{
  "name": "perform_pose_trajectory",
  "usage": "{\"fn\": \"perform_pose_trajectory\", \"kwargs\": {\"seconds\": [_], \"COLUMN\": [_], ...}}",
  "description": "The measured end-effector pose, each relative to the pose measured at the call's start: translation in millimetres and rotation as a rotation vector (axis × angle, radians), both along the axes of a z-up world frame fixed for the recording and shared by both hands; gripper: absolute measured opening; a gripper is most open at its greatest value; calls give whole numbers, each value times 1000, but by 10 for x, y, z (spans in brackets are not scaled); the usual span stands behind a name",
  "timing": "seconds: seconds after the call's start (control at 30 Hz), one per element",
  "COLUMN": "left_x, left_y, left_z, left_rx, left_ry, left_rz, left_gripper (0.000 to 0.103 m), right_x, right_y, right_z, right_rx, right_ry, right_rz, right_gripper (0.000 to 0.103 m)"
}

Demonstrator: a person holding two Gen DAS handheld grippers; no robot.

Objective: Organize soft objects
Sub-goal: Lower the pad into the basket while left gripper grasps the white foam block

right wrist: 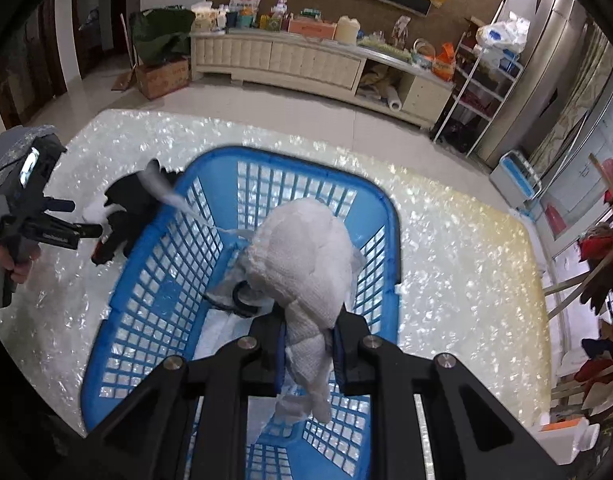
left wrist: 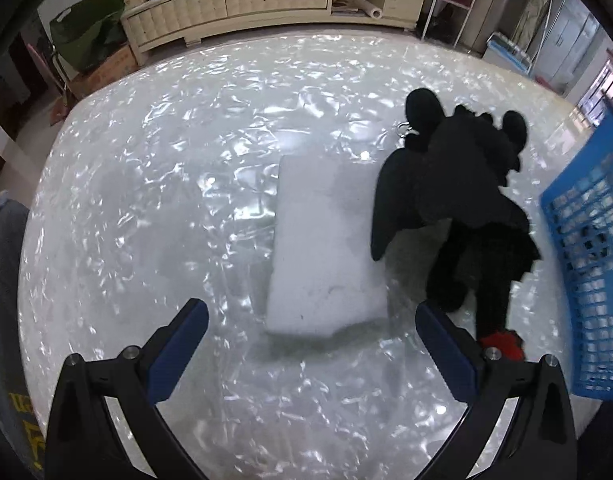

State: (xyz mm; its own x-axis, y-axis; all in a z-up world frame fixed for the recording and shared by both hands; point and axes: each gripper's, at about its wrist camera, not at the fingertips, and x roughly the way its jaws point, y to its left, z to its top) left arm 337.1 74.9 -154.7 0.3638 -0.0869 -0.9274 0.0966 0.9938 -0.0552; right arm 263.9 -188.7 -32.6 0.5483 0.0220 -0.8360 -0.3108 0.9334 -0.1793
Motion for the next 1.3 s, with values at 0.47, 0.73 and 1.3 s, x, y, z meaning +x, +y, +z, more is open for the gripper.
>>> {"fn": "perform_pose_trajectory", "kwargs": {"seconds": [0.47,0.73,1.3], "left_x": [348,287,-418], "left_y": [-170,-86,76], "left_z": [-185,-57,73], "left_rx": [52,38,-52], "left_ry": [8,-15,-61], "left_rz": [1,-36,-26], "left_gripper": [81,50,44], "right_x": [226,272,134], "right_y": [106,91,66], "right_z": [-263,-451,-370], "right_rx": [-4,-23,8], "right_ry": [123,236,321], "right_rz": [77,93,117], "right_gripper": [17,18,88]}}
